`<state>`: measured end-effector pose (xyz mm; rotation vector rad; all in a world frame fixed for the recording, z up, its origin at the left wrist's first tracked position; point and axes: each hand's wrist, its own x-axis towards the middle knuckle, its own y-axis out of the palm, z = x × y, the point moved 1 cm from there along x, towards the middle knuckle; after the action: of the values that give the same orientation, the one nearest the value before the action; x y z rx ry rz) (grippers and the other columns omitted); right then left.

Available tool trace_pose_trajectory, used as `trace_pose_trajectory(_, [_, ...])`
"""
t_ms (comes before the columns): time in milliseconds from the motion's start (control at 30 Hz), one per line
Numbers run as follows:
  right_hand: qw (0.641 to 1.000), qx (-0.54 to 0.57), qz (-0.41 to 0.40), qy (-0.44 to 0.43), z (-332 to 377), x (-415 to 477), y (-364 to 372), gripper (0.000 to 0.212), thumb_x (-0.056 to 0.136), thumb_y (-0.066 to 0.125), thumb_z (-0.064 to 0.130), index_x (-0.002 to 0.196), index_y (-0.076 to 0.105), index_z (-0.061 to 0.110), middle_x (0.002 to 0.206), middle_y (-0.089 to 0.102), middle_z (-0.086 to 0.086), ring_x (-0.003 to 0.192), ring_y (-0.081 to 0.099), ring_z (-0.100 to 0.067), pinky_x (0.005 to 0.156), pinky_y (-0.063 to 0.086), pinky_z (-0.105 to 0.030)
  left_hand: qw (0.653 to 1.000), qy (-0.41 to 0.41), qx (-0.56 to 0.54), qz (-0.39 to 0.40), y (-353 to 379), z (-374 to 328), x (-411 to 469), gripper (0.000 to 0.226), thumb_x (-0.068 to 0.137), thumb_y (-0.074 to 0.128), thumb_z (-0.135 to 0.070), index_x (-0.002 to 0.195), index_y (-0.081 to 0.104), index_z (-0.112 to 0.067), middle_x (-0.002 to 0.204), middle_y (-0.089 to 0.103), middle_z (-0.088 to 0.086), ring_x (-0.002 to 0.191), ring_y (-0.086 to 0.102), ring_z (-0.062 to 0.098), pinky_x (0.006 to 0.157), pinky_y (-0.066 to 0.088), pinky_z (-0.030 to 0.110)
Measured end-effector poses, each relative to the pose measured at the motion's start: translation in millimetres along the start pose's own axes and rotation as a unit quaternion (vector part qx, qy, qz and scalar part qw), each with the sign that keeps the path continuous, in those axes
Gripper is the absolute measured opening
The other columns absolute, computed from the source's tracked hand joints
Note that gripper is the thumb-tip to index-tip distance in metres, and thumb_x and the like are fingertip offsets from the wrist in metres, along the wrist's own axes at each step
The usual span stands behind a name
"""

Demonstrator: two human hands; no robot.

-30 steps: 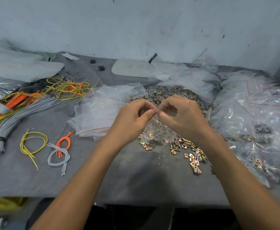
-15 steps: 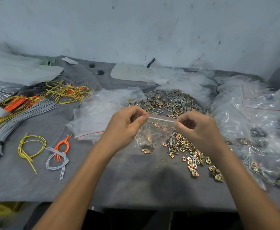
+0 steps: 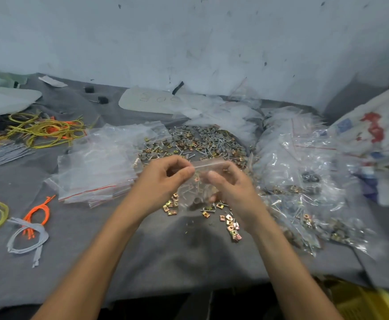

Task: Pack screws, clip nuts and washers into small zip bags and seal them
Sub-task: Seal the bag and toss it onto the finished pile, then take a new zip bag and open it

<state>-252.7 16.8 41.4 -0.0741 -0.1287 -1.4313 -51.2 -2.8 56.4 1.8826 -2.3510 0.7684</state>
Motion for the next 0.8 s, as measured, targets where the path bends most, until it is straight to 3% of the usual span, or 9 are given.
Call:
trace_pose_trajectory(100, [0.998, -0.037, 0.004, 0.05, -23.1, -14.0, -2.7, 0.007, 0.092, 0.071, 0.018, 0.093, 0.067, 0.013, 0.101, 0.073, -0.015, 0.082, 0.067, -0.02, 0.059, 0.054, -0.029, 1.0, 0.015, -0.001, 0.01, 8.4, 1.4, 1.2, 0.007, 0.091, 0.069, -0.035, 0.088, 0.073, -0.029, 0.077, 0.071, -0.007, 0.064, 0.059, 0.005, 0.057, 0.045, 0.019])
trace_pose_trajectory(167, [0.997, -0.044, 0.004, 0.056, -31.6, -23.8, -2.4, 0.009, 0.097, 0.066, 0.017, 0.089, 0.061, 0.015, 0.102, 0.071, -0.023, 0.083, 0.068, -0.022, 0.059, 0.052, -0.031, 1.0, 0.01, -0.019, 0.013, 14.9, 1.3, 0.5, 0.006, 0.089, 0.073, -0.029, 0.085, 0.074, -0.026, 0.072, 0.071, -0.009, 0.06, 0.057, -0.001, 0.055, 0.042, 0.013])
trace_pose_trajectory(300, [0.99, -0.138, -0.032, -0.008, -23.3, -42.6, -14.1, 0.014, 0.103, 0.059, 0.028, 0.092, 0.056, 0.02, 0.079, 0.07, -0.003, 0.072, 0.069, -0.018, 0.06, 0.053, -0.036, 1.0, -0.014, -0.018, -0.007, 22.1, 4.3, -2.9, 0.011, 0.088, 0.073, -0.035, 0.082, 0.075, -0.026, 0.066, 0.067, -0.006, 0.055, 0.052, 0.001, 0.052, 0.04, 0.016])
trace_pose_trajectory(400, [0.98, -0.163, -0.113, -0.028, -3.3, -49.7, -48.1, 0.016, 0.103, 0.056, 0.034, 0.094, 0.056, 0.02, 0.072, 0.065, -0.006, 0.063, 0.068, -0.029, 0.055, 0.059, -0.047, 0.998, -0.041, -0.027, -0.032, 15.8, 14.8, -7.5, 0.012, 0.091, 0.069, -0.039, 0.086, 0.073, -0.03, 0.069, 0.067, 0.001, 0.057, 0.053, 0.006, 0.053, 0.044, 0.024])
trace_pose_trajectory(467, [0.964, -0.18, -0.191, -0.032, 14.3, -47.6, -88.5, 0.017, 0.102, 0.056, 0.037, 0.094, 0.056, 0.022, 0.073, 0.066, -0.008, 0.059, 0.068, -0.031, 0.048, 0.058, -0.042, 0.997, -0.05, -0.021, -0.049, 5.9, 26.8, -13.6, 0.01, 0.094, 0.068, -0.031, 0.086, 0.073, -0.027, 0.072, 0.069, -0.001, 0.063, 0.058, 0.009, 0.06, 0.048, 0.029])
trace_pose_trajectory(567, [0.901, -0.272, -0.338, -0.023, 31.4, -29.0, -162.8, 0.019, 0.094, 0.06, 0.046, 0.088, 0.058, 0.027, 0.071, 0.067, -0.005, 0.063, 0.068, -0.026, 0.056, 0.058, -0.045, 0.993, -0.073, 0.028, -0.089, -12.8, 49.7, -24.1, 0.015, 0.095, 0.068, -0.024, 0.081, 0.071, -0.029, 0.07, 0.066, -0.001, 0.065, 0.056, 0.006, 0.064, 0.045, 0.03])
trace_pose_trajectory(633, [0.86, -0.309, -0.406, 0.026, 30.0, -11.2, -206.5, 0.02, 0.09, 0.061, 0.04, 0.097, 0.057, 0.022, 0.087, 0.071, -0.007, 0.082, 0.07, -0.032, 0.075, 0.058, -0.051, 0.984, -0.1, 0.066, -0.132, -23.6, 61.8, -29.2, 0.02, 0.094, 0.068, -0.025, 0.075, 0.069, -0.032, 0.069, 0.066, -0.003, 0.064, 0.053, 0.0, 0.063, 0.043, 0.028])
trace_pose_trajectory(700, [0.841, -0.32, -0.424, 0.101, 20.6, 0.0, -232.5, 0.046, 0.089, 0.068, 0.037, 0.126, 0.048, 0.017, 0.122, 0.064, -0.017, 0.105, 0.064, -0.035, 0.09, 0.054, -0.055, 0.972, -0.113, 0.121, -0.166, -32.2, 70.5, -32.6, 0.021, 0.093, 0.068, -0.023, 0.075, 0.068, -0.033, 0.069, 0.065, -0.009, 0.065, 0.055, -0.001, 0.062, 0.043, 0.027])
trace_pose_trajectory(800, [0.815, -0.347, -0.45, 0.114, 6.9, -3.8, -241.4, 0.074, 0.083, 0.073, 0.046, 0.142, 0.033, 0.025, 0.141, 0.051, -0.016, 0.113, 0.055, -0.033, 0.094, 0.047, -0.05, 0.948, -0.09, 0.242, -0.189, -47.9, 80.2, -38.6, 0.011, 0.091, 0.068, -0.017, 0.09, 0.072, -0.026, 0.091, 0.072, -0.009, 0.087, 0.064, 0.013, 0.078, 0.05, 0.034])
